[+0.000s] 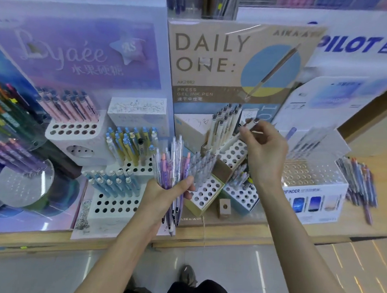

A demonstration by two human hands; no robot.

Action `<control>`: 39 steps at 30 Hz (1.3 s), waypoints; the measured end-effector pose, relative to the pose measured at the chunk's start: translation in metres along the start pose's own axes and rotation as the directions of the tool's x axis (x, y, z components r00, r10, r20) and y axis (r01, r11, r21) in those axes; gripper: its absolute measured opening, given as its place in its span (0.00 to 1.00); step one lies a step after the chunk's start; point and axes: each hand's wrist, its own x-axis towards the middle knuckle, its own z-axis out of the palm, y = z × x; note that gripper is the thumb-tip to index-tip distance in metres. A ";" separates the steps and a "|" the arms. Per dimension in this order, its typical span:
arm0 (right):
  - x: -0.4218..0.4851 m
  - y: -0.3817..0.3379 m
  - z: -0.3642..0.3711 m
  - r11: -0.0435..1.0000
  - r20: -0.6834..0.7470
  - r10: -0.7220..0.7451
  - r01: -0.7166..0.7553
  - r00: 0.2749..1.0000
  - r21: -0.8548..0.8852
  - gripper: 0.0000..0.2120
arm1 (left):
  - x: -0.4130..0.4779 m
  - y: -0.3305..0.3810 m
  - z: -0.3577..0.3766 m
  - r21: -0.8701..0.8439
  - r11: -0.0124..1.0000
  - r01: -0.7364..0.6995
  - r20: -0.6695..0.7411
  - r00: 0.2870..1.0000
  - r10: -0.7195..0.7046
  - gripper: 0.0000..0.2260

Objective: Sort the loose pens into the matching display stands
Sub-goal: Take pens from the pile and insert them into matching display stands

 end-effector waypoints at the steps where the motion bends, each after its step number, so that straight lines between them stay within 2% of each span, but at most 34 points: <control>1: 0.002 0.002 0.001 1.000 0.011 -0.003 0.003 1.000 -0.002 0.07 | 0.000 -0.001 0.001 -0.009 1.000 -0.004 -0.009 1.000 0.004 0.03; 5: 0.005 0.008 0.001 1.000 0.027 -0.023 0.023 0.999 0.000 0.09 | -0.001 -0.001 0.004 -0.044 0.999 -0.003 -0.036 0.999 0.002 0.06; 8: 0.001 0.014 -0.001 0.994 0.060 -0.093 0.096 0.994 -0.054 0.13 | -0.002 0.001 0.004 -0.086 0.996 0.017 -0.045 0.999 -0.021 0.05; 11: 0.002 0.015 0.001 0.976 0.088 -0.190 0.198 0.978 -0.095 0.11 | -0.004 0.003 0.005 -0.102 0.994 0.033 -0.052 0.998 -0.038 0.04; 15: 0.006 0.009 0.011 0.854 0.248 -0.424 0.476 0.871 -0.209 0.07 | -0.007 0.007 0.003 -0.150 0.989 0.009 -0.050 0.999 -0.016 0.03; 17: 0.005 0.012 0.015 0.814 0.266 -0.487 0.543 0.832 -0.206 0.07 | -0.008 0.009 0.000 -0.148 0.989 0.008 -0.033 0.999 -0.013 0.03; 19: 0.006 0.017 0.016 0.832 0.230 -0.464 0.510 0.856 -0.217 0.07 | -0.008 0.010 -0.003 -0.148 0.989 0.005 -0.016 1.000 -0.007 0.02; 21: 0.009 0.018 0.014 0.873 0.228 -0.371 0.422 0.900 -0.244 0.07 | -0.010 0.011 -0.004 -0.161 0.987 -0.012 -0.015 1.000 0.010 0.07; 25: 0.007 0.019 0.016 0.899 0.244 -0.278 0.341 0.929 -0.274 0.06 | -0.011 0.013 -0.008 -0.194 0.981 -0.017 -0.034 0.999 0.010 0.11; 28: 0.007 0.016 0.022 0.923 0.243 -0.193 0.260 0.951 -0.283 0.11 | -0.012 0.013 -0.010 -0.206 0.979 -0.001 -0.050 0.999 -0.009 0.11; 32: 0.006 0.014 0.024 0.956 0.232 -0.128 0.182 0.964 -0.229 0.10 | -0.014 0.012 -0.011 -0.223 0.975 0.005 -0.065 0.998 -0.020 0.12; 36: -0.001 0.020 0.019 0.985 0.338 -0.023 0.079 0.941 -0.153 0.05 | -0.015 0.011 -0.012 -0.214 0.977 0.017 -0.075 0.997 -0.034 0.13; 39: -0.004 0.021 0.018 0.988 0.321 0.012 0.037 0.947 -0.147 0.05 | -0.015 0.012 -0.013 -0.201 0.979 0.026 -0.084 0.996 -0.043 0.14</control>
